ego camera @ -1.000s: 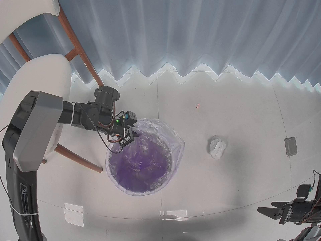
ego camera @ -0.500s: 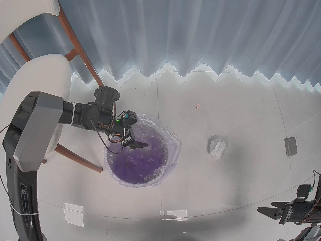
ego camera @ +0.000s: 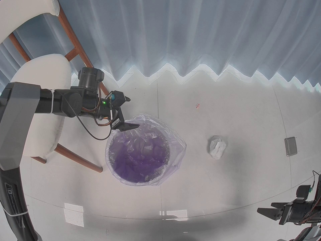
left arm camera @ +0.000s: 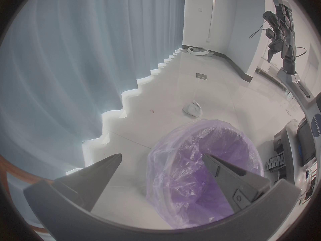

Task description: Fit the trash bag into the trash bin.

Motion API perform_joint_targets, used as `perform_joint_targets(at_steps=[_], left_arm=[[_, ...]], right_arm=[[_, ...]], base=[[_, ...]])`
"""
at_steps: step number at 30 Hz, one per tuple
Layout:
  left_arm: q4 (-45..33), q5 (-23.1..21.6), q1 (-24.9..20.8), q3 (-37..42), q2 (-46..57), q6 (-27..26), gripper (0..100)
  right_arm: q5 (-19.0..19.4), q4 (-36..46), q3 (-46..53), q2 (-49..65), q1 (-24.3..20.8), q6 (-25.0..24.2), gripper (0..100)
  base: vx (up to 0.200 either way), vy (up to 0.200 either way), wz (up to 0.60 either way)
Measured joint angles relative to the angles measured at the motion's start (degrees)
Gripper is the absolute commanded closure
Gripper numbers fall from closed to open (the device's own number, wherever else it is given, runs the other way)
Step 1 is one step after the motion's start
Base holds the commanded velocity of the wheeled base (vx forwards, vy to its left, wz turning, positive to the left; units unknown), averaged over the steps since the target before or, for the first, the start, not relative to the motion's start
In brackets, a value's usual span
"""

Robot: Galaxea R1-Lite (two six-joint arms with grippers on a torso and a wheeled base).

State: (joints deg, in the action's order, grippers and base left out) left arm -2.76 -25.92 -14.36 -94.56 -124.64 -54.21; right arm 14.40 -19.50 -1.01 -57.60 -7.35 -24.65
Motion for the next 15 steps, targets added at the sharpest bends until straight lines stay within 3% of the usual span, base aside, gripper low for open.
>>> perform_joint_targets(at_steps=[7, 15], left_arm=[[2.8, 0.8, 0.1, 8.1, 7.4, 4.9, 0], [4.3, 3.6, -2.8, 20.1, 23.4, 27.2, 0]], right_arm=[[1.1, 0.2, 0.0, -1.5, -0.3, 0.8, 0], [1.5, -2.9, -4.6, -11.1, -1.1, 4.9, 0]], base=[[0.000, 0.000, 0.00], [0.000, 0.000, 0.00]])
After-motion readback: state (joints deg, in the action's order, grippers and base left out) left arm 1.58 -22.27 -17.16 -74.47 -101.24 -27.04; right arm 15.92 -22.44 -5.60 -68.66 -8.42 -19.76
